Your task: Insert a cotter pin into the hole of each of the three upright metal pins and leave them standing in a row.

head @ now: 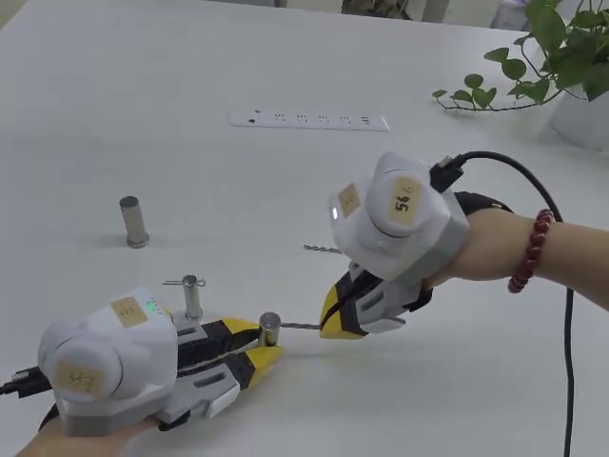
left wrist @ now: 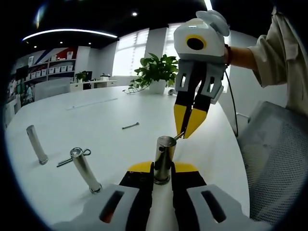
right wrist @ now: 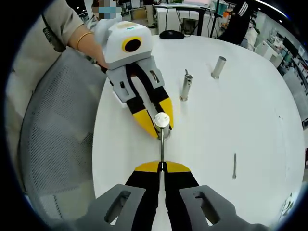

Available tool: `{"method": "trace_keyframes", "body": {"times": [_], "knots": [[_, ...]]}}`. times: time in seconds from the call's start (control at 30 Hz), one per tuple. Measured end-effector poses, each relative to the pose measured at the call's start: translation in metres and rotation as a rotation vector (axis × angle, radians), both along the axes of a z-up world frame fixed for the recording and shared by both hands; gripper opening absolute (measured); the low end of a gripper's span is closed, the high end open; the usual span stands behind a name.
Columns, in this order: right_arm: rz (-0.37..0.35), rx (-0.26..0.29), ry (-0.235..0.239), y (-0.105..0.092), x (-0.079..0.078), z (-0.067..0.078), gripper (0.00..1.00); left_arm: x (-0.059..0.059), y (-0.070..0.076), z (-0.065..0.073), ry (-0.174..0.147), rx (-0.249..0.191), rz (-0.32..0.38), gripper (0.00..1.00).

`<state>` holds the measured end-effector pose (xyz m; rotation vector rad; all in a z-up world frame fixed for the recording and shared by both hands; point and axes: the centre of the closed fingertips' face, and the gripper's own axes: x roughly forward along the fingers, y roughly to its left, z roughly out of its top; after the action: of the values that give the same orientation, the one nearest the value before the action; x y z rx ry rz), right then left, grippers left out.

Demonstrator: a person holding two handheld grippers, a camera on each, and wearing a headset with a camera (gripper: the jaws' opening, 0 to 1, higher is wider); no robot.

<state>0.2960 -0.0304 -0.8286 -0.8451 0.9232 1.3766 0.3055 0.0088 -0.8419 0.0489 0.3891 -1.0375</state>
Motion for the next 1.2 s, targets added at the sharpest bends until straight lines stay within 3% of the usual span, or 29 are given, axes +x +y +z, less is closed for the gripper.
{"method": "trace_keyframes", "body": {"times": [0.67, 1.2], "knots": [[0.056, -0.055, -0.021, -0.0007, 0.0026, -0.0002, 0.03, 0.0, -0.0005, -0.0012, -0.008, 0.018, -0.019, 0.12], [0.054, -0.063, -0.028, -0.0004, 0.0044, 0.0006, 0.03, 0.0001, 0.0, -0.0011, -0.001, 0.017, -0.018, 0.12]]}}
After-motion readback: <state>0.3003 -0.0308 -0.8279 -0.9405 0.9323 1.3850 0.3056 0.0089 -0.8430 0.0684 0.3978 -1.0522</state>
